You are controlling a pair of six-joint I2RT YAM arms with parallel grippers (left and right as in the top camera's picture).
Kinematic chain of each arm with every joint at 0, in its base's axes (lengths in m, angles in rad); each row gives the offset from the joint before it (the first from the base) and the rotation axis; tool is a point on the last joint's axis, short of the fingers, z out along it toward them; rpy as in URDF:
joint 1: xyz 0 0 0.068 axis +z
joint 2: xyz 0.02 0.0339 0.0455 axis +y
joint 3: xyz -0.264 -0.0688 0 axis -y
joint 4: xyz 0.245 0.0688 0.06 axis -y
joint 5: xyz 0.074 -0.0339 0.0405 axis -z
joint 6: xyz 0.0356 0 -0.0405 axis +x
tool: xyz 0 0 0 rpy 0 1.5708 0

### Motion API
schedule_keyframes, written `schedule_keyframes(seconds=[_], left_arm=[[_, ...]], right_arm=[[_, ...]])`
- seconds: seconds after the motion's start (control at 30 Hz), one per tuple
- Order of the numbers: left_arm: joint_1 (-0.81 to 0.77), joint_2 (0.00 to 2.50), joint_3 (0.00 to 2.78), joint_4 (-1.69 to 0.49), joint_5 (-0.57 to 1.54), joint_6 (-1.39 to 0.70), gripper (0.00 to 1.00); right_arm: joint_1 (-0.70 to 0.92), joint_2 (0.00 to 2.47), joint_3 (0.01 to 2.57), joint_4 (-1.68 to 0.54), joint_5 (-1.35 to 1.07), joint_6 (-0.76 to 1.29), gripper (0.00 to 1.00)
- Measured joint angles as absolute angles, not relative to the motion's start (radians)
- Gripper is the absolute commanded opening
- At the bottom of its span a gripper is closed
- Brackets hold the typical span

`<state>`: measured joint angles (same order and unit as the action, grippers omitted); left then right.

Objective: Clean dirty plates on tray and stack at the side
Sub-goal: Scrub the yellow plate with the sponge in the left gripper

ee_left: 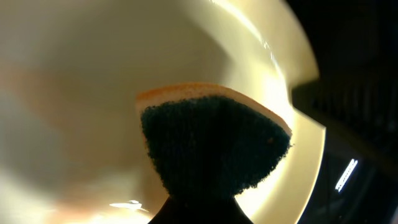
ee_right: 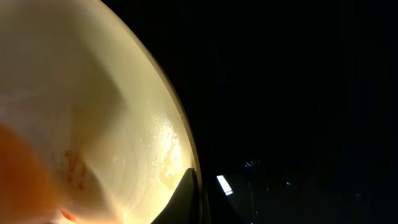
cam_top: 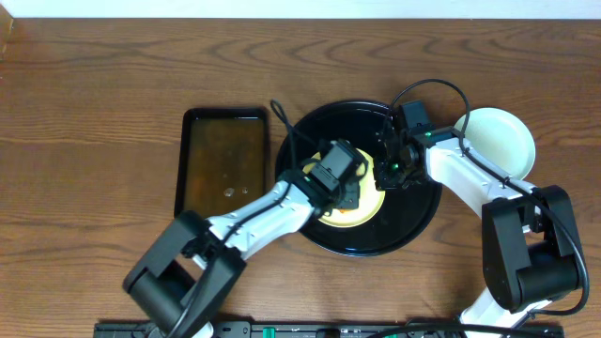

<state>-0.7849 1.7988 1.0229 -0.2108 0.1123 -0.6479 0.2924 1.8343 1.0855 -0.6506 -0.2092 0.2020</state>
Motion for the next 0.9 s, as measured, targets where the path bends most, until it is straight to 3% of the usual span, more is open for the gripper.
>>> schedule_keyframes(seconds=[0.37, 0.7, 0.9], left_arm=[[-0.827, 1.888, 1.032, -0.100, 0.147, -0.619, 0.07], [-0.637, 1.888, 1.056, -0.185, 0.104, -0.612, 0.08], [-0.622, 1.856, 1.051, -0.266, 0.160, -0.562, 0.07]], right_arm=[[0.292, 1.834, 1.085, -0.654, -0.208, 0.202, 0.01], [0.292, 1.834, 1.085, -0.656, -0.208, 0.202, 0.01], [0.292, 1.834, 1.085, -0.657, -0.209, 0.202, 0.01]])
